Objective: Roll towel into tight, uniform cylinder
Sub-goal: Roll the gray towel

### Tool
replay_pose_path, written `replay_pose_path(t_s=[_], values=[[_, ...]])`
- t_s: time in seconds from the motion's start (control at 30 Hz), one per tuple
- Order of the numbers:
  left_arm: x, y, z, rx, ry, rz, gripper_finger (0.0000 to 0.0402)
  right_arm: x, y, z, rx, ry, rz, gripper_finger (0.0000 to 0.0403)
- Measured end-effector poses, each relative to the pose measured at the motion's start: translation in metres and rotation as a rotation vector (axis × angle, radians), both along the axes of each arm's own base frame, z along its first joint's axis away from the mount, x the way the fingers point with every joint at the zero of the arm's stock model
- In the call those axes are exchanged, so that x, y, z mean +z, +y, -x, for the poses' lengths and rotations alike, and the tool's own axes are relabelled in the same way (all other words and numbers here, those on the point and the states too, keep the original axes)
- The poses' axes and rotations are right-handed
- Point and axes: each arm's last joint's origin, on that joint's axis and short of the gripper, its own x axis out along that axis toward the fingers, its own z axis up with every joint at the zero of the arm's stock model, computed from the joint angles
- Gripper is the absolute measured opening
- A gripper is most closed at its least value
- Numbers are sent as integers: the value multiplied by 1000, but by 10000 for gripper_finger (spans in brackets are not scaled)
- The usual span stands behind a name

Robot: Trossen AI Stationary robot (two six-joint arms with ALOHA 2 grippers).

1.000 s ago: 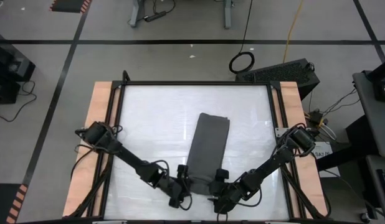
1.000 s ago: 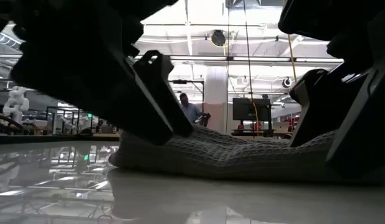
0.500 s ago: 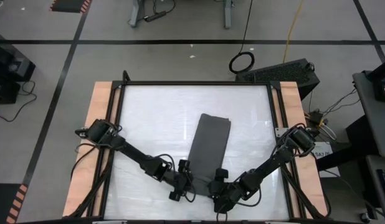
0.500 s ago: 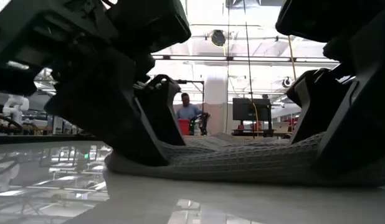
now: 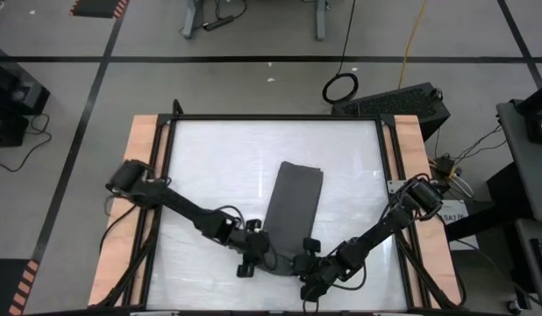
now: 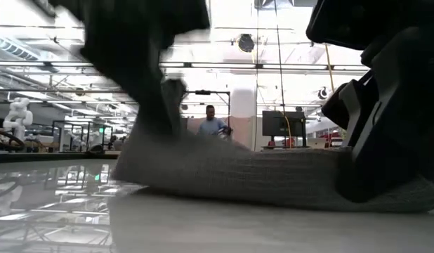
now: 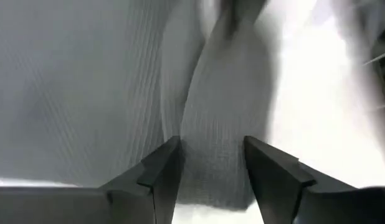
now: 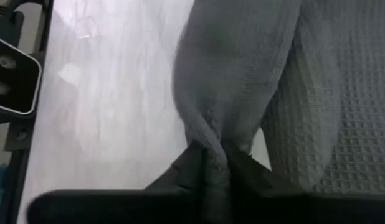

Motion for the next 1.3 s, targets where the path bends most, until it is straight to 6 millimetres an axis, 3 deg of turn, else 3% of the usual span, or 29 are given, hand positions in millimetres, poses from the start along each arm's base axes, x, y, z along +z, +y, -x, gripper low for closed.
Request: replay_pose_path(t_s=[0.1, 0.2, 0.4, 0.6, 0.73, 0.83, 1.07, 1.3], values=[[37, -4, 10, -14, -121, -30, 193, 0, -2, -1, 16, 21, -26, 10], [46, -17, 19, -52, -161, -49, 223, 2, -5, -4, 21, 35, -62, 8], [35, -63, 33, -163, -248, -81, 274, 8, -12, -8, -4, 37, -95, 3], [-9, -73, 29, -163, -236, -302, 281, 11, -20, -14, 4, 40, -108, 2], [-29, -65, 20, -156, -225, -436, 281, 11, -23, -16, 36, 57, -130, 1], [-31, -53, 12, -114, -216, -478, 281, 11, -24, -16, 50, 59, -130, 1], [-40, -17, 1, -52, -62, -270, 242, 12, -24, -17, 71, 66, -133, 0], [-40, -15, 0, -92, -37, -219, 168, 13, -27, -17, 63, 82, -136, 19]])
